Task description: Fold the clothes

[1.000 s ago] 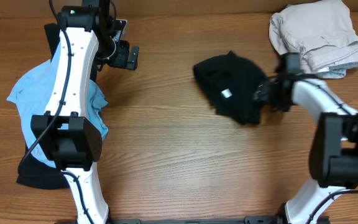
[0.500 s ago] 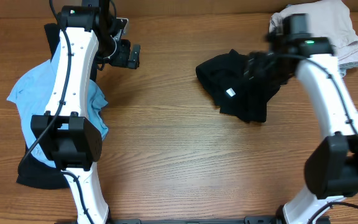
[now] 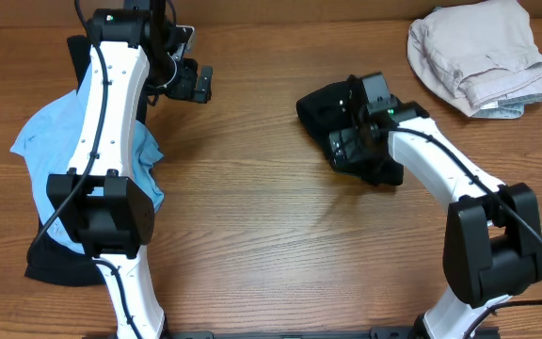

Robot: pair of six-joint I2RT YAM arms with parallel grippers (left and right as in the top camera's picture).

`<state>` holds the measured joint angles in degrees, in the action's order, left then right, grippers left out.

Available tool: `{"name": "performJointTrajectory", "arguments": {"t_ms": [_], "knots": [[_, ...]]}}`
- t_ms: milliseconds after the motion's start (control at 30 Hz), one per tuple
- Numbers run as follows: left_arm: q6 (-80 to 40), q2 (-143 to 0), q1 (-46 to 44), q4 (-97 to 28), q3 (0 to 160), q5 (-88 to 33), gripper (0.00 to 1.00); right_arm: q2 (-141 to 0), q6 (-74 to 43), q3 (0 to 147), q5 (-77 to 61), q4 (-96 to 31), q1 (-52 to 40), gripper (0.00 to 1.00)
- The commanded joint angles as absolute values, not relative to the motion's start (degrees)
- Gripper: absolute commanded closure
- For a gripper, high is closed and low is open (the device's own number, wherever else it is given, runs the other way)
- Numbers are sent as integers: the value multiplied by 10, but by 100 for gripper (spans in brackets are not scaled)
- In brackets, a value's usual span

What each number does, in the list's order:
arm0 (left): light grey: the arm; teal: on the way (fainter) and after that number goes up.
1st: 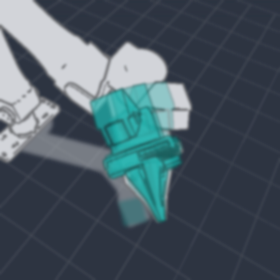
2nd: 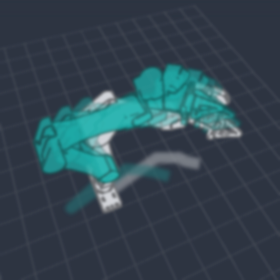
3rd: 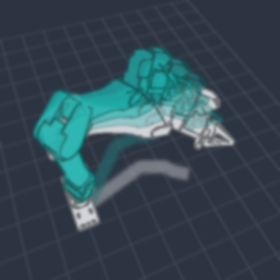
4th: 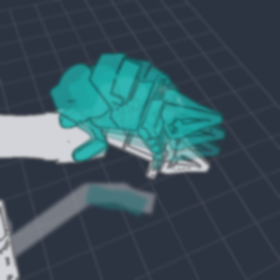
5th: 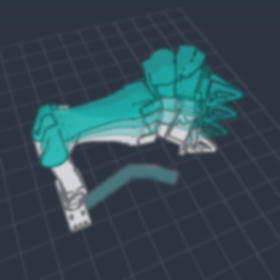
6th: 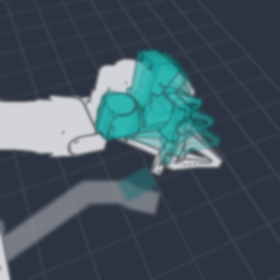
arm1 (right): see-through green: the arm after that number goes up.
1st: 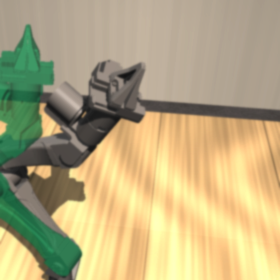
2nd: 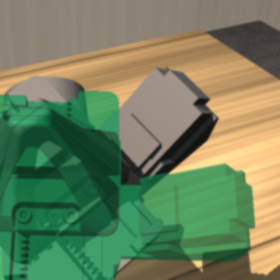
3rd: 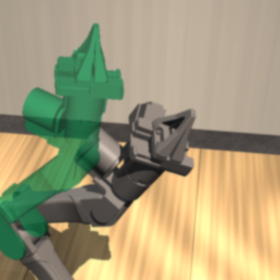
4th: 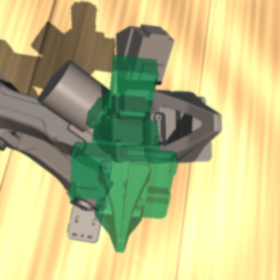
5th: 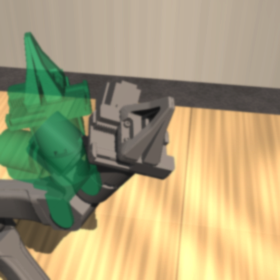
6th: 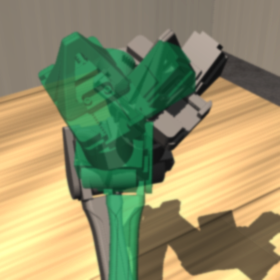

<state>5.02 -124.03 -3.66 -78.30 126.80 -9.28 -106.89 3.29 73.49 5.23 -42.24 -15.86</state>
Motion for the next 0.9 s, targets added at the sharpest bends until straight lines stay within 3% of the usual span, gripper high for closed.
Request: {"name": "performJointTrajectory", "arguments": {"t_ms": [0, 600, 700, 800, 867], "knots": [[55, -1244, -34, -781, 1277, -102, 0, -1066, 83, 700, -3, -380, -161, 0], [51, -1244, -34, -782, 1277, -101, 0, -1123, 93, 682, -18, -289, -162, 1], [51, -1244, -34, -781, 1277, -102, 0, -1126, 92, 682, -18, -284, -162, 11], [51, -1244, -34, -781, 1277, -102, 0, -1130, 84, 682, -16, -272, -161, 37], [51, -1244, -34, -781, 1277, -102, 0, -1136, 84, 682, -15, -270, -159, 48]]}}
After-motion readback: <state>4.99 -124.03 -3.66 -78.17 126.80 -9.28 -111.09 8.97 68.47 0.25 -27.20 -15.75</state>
